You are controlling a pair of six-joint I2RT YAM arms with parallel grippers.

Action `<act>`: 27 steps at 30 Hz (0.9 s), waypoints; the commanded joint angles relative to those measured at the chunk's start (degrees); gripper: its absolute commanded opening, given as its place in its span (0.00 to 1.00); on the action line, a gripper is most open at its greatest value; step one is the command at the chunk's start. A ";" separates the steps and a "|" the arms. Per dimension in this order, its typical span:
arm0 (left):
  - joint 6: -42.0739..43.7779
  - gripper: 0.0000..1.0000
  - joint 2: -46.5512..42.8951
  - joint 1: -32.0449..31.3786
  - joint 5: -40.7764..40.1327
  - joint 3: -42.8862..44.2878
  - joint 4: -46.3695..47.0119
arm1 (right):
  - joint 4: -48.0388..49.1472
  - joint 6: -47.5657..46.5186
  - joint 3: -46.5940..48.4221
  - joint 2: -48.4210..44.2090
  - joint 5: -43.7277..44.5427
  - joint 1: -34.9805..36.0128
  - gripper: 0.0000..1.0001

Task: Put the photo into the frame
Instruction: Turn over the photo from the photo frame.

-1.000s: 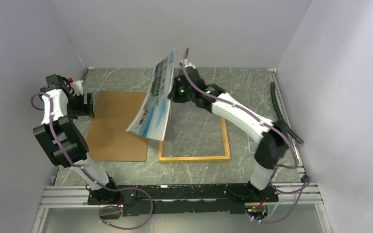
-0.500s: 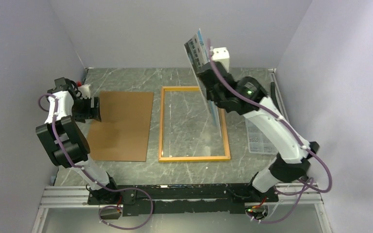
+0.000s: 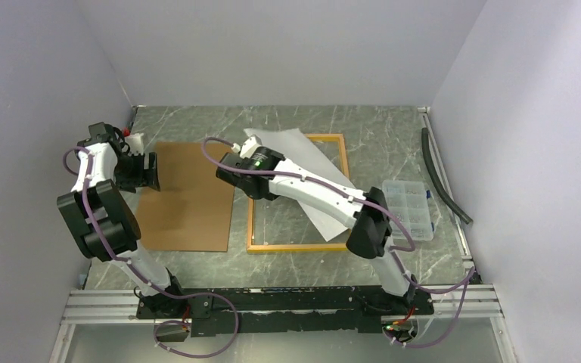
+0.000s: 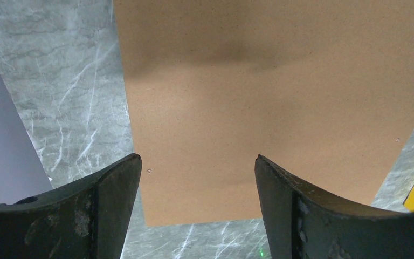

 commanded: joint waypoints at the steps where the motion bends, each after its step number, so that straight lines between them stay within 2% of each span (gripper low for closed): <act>1: -0.52 0.82 -2.10 0.02 0.46 0.34 0.97 | 0.48 4.61 3.56 2.68 -5.44 0.04 0.00; 8: 0.23 0.82 -3.77 0.06 0.22 -1.66 2.20 | 8.22 13.89 2.94 6.14 -17.51 -3.68 0.00; 16: 0.64 0.81 -3.71 0.01 0.06 -3.01 2.89 | 13.59 26.98 -0.04 4.88 -25.72 -8.70 0.00; 27: 1.05 0.81 -3.71 0.04 0.24 -3.20 2.95 | 12.15 39.83 -0.12 4.40 -23.02 -9.95 0.00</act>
